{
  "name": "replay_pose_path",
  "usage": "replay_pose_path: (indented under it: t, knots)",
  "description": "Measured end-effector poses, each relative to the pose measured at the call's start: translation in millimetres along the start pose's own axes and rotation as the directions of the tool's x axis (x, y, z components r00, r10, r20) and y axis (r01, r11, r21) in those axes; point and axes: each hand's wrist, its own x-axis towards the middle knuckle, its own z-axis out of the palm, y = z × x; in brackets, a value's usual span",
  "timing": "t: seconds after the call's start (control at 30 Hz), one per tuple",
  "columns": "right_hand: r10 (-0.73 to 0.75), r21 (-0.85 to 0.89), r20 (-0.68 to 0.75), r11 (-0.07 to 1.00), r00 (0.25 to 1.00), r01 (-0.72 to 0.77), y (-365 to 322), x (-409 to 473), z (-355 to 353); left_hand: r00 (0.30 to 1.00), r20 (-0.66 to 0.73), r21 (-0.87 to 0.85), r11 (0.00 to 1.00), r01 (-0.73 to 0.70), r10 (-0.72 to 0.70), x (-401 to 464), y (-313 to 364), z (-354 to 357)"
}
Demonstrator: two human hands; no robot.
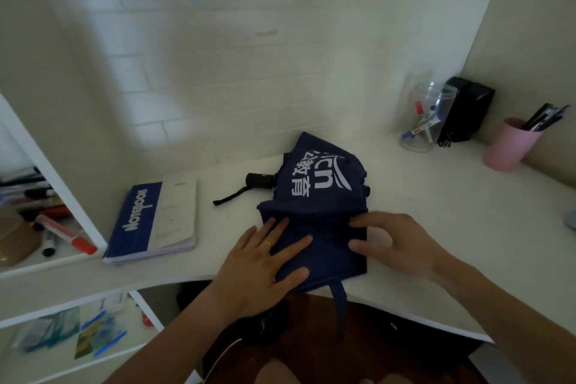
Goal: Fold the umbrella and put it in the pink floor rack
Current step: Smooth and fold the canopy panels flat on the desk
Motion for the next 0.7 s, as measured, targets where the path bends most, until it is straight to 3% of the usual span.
replay_pose_path:
  t: [0.07,0.13,0.2,0.27,0.47,0.53,0.7]
  knots:
    - [0.115,0.178,-0.356,0.983,0.927,-0.053,-11.3,19.1,-8.6,1.0,-0.026,-0.012,1.0,-0.01,0.009,0.2,0.3,2.1]
    - [0.313,0.337,-0.452,0.927,0.835,-0.165,-23.0,40.5,-19.8,0.999,-0.04,-0.022,1.0,-0.015,0.014,1.0,0.0,2.7]
    - [0.477,0.536,-0.291,0.799,0.829,-0.272,-28.9,59.7,-26.0,0.999,-0.035,-0.026,1.0,-0.014,0.013,0.7,0.3,2.5]
    - [0.528,0.699,-0.075,0.633,0.846,-0.333,-34.5,70.7,-29.0,1.0,-0.03,-0.03,0.999,-0.009,0.008,-0.3,1.4,0.1]
    - [0.338,0.877,0.006,0.45,0.941,-0.168,-29.8,59.4,-32.1,1.0,-0.027,-0.031,0.999,-0.011,0.01,1.2,2.0,-2.9]
    - [0.265,0.889,0.028,0.434,0.964,-0.145,-28.0,46.9,-26.8,0.999,-0.046,-0.046,0.999,-0.012,0.01,-0.5,1.6,-2.7]
    - [0.192,0.844,0.004,0.526,0.981,-0.106,-22.2,17.5,-1.9,0.999,-0.036,-0.013,1.0,-0.008,0.008,-3.2,1.0,-2.9]
